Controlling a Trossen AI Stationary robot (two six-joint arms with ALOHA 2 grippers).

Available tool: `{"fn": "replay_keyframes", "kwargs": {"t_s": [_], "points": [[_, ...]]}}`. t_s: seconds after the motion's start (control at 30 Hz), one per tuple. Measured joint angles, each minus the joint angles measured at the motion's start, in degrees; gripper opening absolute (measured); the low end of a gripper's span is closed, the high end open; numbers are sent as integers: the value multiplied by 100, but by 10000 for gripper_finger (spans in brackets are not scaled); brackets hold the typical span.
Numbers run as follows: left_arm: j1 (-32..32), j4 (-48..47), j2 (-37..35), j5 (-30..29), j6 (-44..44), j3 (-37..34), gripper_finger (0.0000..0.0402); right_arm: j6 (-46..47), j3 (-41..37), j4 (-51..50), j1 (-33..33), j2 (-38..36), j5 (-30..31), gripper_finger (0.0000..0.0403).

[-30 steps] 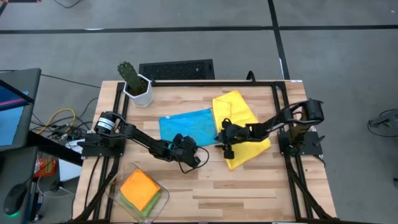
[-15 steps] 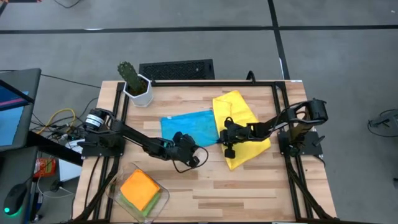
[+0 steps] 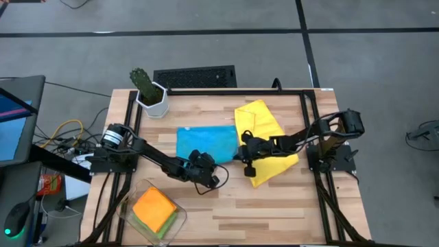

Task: Fold microfiber towels
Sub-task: Fold the blue microfiber towel

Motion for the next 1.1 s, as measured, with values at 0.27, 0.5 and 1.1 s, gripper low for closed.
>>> {"fn": "replay_keyframes", "kwargs": {"t_s": [0.27, 0.5, 1.1], "points": [[-8, 15, -47, 243, -116, 0, 0, -62, 331, -140, 110, 55, 42, 27], [-168, -882, -964, -54, 298, 0, 0, 60, 329, -494, 124, 55, 41, 23], [-203, 933, 201, -970, -467, -93, 0, 34, 329, -725, 126, 55, 21, 23]]}}
